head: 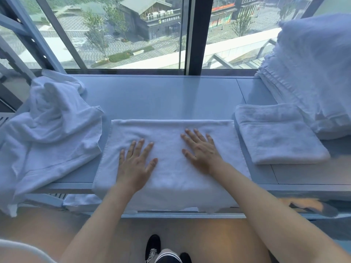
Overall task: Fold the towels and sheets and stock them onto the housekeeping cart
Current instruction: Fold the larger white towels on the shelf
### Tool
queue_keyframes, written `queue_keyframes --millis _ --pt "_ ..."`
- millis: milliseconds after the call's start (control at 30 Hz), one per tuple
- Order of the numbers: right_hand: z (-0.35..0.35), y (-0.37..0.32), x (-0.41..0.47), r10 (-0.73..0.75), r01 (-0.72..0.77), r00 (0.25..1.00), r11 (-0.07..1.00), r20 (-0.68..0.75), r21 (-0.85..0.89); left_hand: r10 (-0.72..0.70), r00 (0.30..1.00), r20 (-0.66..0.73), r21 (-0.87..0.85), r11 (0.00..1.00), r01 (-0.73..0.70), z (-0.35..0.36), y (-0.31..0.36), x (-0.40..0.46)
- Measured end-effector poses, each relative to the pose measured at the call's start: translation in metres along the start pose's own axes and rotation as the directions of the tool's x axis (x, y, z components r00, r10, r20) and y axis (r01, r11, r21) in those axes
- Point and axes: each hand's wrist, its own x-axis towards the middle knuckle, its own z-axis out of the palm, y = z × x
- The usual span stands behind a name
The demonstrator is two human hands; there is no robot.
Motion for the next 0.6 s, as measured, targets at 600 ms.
queue_keyframes --millis 600 --pt "-0.007 -0.001 -0.081 0.143 -0.129 0.987 0.978 -0.073 0.165 -0.003 1.0 -0.015 0.021 1.0 0.004 0.002 0.012 0.068"
